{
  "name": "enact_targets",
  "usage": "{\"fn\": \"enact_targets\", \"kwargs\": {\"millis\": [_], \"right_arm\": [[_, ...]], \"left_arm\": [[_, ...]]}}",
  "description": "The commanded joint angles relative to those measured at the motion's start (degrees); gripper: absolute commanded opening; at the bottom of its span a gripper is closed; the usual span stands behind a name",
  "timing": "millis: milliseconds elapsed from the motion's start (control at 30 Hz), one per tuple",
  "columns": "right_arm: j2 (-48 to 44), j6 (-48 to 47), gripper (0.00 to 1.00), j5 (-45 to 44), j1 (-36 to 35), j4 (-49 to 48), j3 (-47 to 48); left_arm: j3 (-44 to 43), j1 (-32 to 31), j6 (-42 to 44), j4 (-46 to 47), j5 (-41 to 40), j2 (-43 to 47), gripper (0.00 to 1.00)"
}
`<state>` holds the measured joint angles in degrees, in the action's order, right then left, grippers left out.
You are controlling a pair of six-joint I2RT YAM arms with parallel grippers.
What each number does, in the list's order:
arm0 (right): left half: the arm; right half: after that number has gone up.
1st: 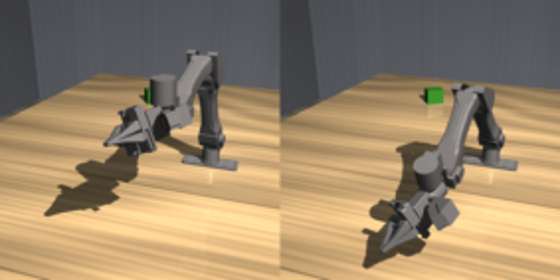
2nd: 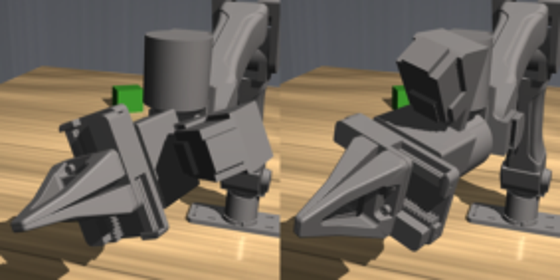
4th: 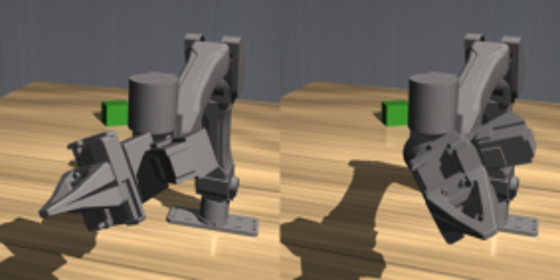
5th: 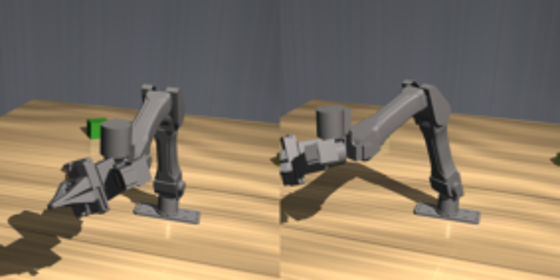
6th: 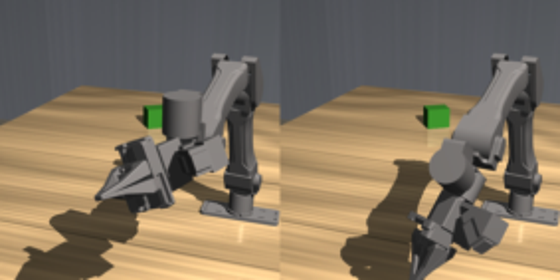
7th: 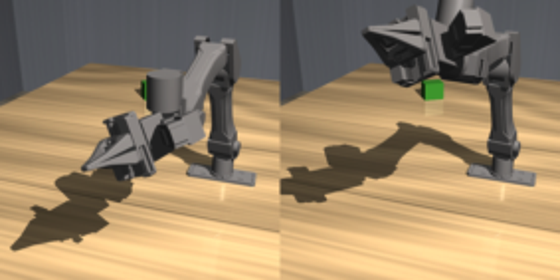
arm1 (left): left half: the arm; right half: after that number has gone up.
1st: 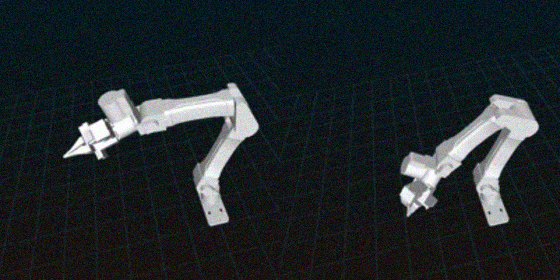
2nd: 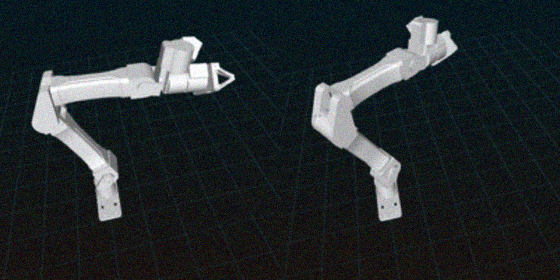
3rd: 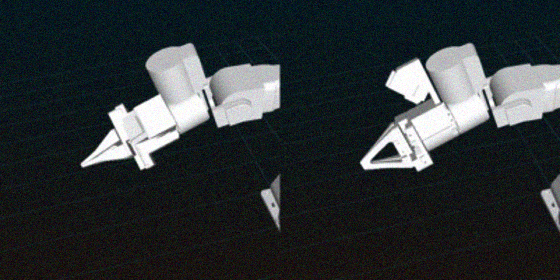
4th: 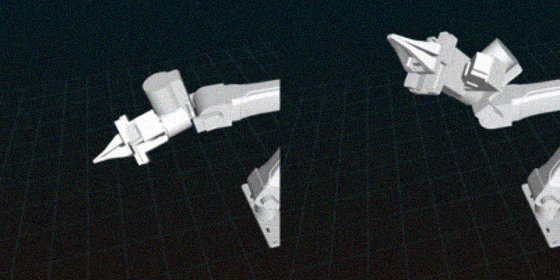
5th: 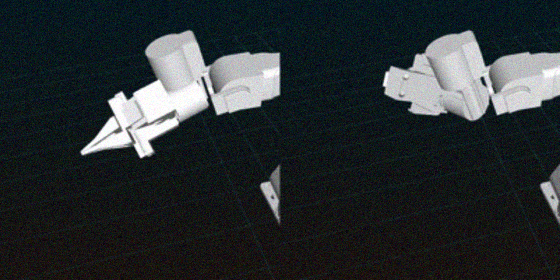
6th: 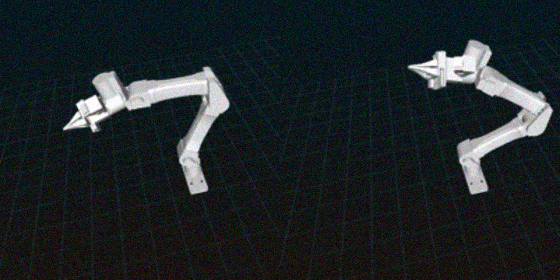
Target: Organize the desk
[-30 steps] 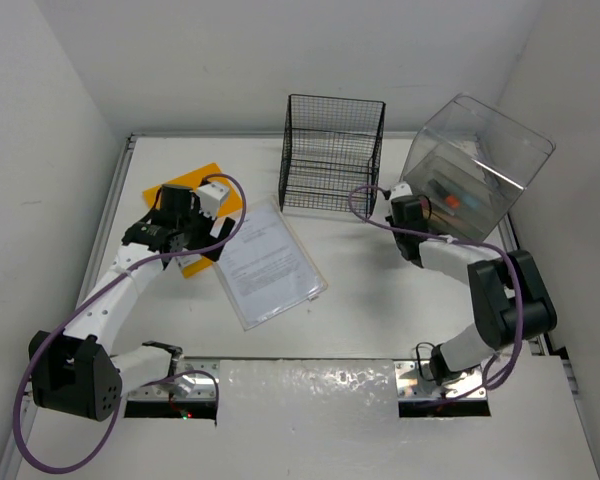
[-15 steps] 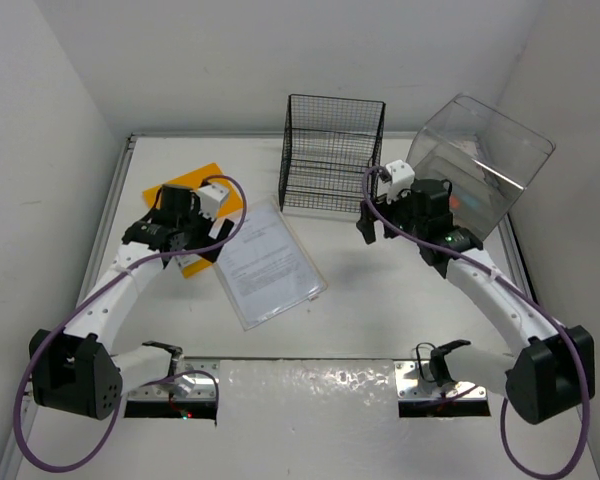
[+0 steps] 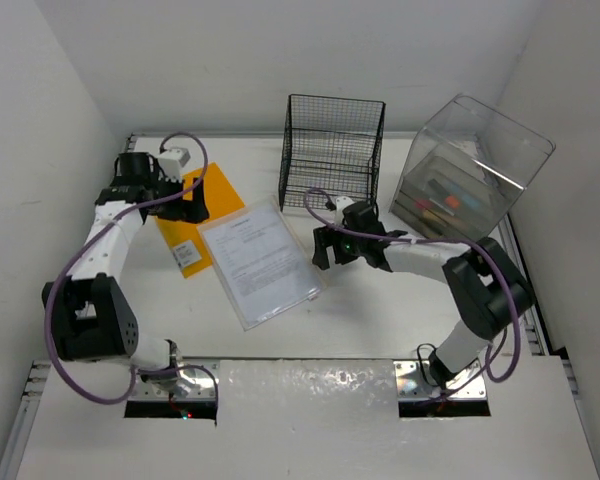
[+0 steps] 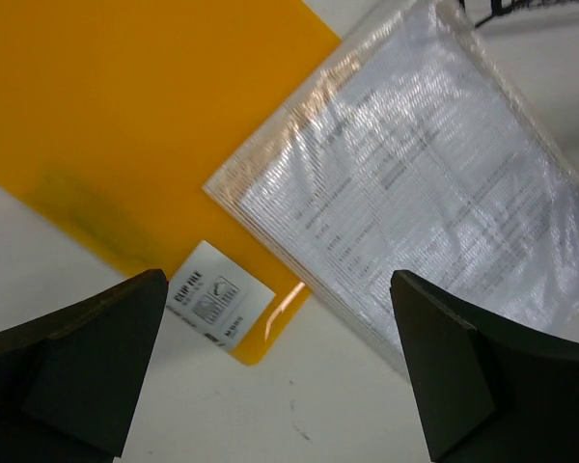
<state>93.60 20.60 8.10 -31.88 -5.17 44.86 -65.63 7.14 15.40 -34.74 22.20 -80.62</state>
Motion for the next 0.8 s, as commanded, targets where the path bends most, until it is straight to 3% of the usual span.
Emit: {"fn": "enact_targets", "kwargs": {"millis": [0,167,300,500,767], "right_arm": [[4.8,2.6,0.85,-2.7,-2.4,-2.3,4.3],[10.8,2.0,0.76,-3.6,-4.8,0.1,7.6],[12.9,3.3,0.6,-2.0,-5.6,-1.3,7.2],[13.2,4.2,0.5,-2.0,-6.1,-3.4,5.2],[14.6,4.3,0.39,0.5,-6.4,-4.9,5.3]], "left_arm": [[1.5,-0.7,-3.0,-2.6,3.0,-5.7,1.0],[3.2,-0.8,-5.0,-1.3,3.3,-14.6,0.99],[2.4,-0.4,-7.9,0.5,1.5,-22.1,0.97],[3.4,-0.4,-10.6,6.1,0.9,-24.8,0.96],[2.6,-0.5,-11.4,6.4,8.8,-34.9,0.64]]}}
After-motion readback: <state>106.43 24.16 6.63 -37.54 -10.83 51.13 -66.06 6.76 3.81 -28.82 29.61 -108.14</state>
